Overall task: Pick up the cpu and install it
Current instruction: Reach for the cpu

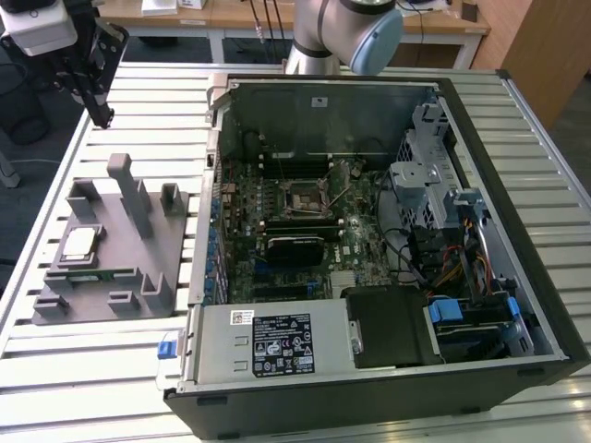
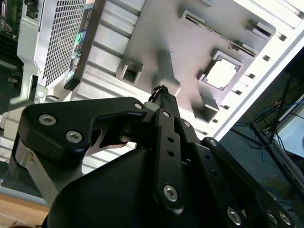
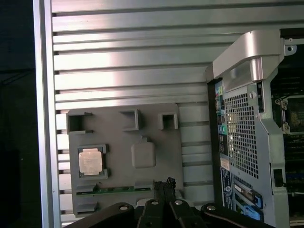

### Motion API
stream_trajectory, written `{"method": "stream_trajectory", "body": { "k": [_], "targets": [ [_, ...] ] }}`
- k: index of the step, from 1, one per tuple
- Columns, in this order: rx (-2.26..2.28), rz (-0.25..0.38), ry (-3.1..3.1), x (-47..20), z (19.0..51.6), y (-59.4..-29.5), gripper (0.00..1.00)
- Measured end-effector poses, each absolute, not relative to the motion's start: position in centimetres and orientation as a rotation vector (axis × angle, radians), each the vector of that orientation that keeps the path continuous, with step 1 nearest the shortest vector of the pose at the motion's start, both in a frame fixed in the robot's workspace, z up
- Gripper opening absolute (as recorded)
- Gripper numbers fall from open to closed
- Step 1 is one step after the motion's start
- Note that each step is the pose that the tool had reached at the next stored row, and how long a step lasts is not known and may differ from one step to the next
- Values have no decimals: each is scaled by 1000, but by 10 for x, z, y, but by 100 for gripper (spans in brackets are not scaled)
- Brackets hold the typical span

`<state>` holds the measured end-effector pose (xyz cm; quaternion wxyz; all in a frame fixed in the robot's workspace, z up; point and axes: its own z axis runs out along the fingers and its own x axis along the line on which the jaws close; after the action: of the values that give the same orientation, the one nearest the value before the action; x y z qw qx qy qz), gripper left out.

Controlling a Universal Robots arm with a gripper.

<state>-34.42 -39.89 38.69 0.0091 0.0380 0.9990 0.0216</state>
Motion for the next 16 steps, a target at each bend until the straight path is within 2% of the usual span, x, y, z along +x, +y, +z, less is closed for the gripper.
{"method": "stream_trajectory", "body": {
  "k": [16],
  "targets": [
    [119, 67, 3121, -381, 384, -401, 11]
  ]
}}
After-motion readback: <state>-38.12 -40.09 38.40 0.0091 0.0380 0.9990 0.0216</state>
